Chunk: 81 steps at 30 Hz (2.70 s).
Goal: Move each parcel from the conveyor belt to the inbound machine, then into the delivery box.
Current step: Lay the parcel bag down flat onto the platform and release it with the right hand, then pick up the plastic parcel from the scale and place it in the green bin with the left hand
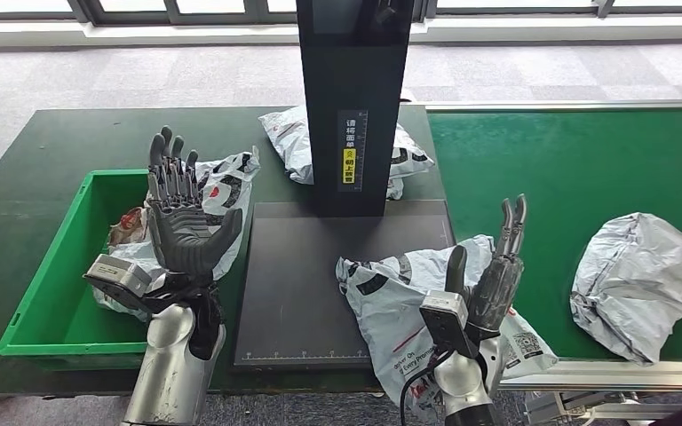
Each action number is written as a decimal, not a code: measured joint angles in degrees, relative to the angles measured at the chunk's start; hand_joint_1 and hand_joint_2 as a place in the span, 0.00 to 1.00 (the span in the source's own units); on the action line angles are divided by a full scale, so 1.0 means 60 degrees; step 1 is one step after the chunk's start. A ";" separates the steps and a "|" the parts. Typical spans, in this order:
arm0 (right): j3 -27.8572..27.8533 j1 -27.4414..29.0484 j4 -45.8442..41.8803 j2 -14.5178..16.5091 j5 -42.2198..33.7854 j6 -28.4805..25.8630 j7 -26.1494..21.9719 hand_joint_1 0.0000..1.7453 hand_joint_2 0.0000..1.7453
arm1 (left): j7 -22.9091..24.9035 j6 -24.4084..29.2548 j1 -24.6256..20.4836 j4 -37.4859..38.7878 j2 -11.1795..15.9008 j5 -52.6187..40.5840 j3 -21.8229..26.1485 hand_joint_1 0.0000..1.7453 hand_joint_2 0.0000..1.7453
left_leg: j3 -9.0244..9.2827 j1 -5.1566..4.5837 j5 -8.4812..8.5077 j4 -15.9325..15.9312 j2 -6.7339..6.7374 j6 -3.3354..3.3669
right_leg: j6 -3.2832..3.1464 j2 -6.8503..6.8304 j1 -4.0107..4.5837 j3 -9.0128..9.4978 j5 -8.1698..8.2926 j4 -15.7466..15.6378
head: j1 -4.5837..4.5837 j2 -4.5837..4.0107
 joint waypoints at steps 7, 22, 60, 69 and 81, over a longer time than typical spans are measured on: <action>-0.0045 0.0016 -0.0052 0.0000 -0.0009 0.0000 0.0000 0.00 1.00 | 0.0152 -0.0176 0.0028 0.0024 0.0029 -0.0607 -0.0144 0.00 1.00 | 0.0002 -0.0002 0.0001 0.0002 -0.0002 0.0001 | 0.0000 -0.0003 -0.0002 -0.0005 0.0000 -0.0001 | -0.0002 0.0000; -0.1328 0.0689 -0.5572 0.0000 0.0191 0.0004 -0.0002 0.00 1.00 | 0.0302 -0.0771 -0.0747 0.4164 -0.0072 -0.5376 -0.2730 0.00 1.00 | -0.0001 -0.0034 -0.0022 0.0001 0.0057 0.0032 | 0.0028 0.0045 -0.0032 -0.0034 0.0019 -0.0016 | 0.0000 0.0000; -0.1568 0.0821 -0.6716 -0.0004 -0.0226 0.0015 0.0015 0.00 1.00 | 0.4573 0.2277 -0.2192 0.7518 -0.0473 -0.5915 -0.6732 1.00 1.00 | -0.0006 -0.0034 -0.0019 -0.0002 0.0040 0.0035 | 0.0029 0.0023 -0.0033 -0.0020 0.0018 -0.0014 | 0.0002 0.0000; -0.1585 0.0829 -0.6719 -0.0004 -0.0310 0.0011 0.0015 0.00 1.00 | 0.6332 0.3369 -0.2635 0.7679 -0.0458 -0.6396 -0.8799 1.00 1.00 | -0.0004 -0.0034 -0.0020 -0.0003 0.0041 0.0035 | 0.0029 0.0023 -0.0033 -0.0020 0.0017 -0.0013 | -0.0002 0.0000; -0.1586 0.0830 -0.6719 -0.0004 -0.0321 0.0012 0.0015 0.00 1.00 | 0.6473 0.3668 -0.2727 0.7810 -0.0455 -0.6460 -0.9187 1.00 1.00 | -0.0003 -0.0035 -0.0024 -0.0004 0.0041 0.0037 | 0.0027 0.0024 -0.0033 -0.0019 0.0012 -0.0014 | -0.0002 0.0000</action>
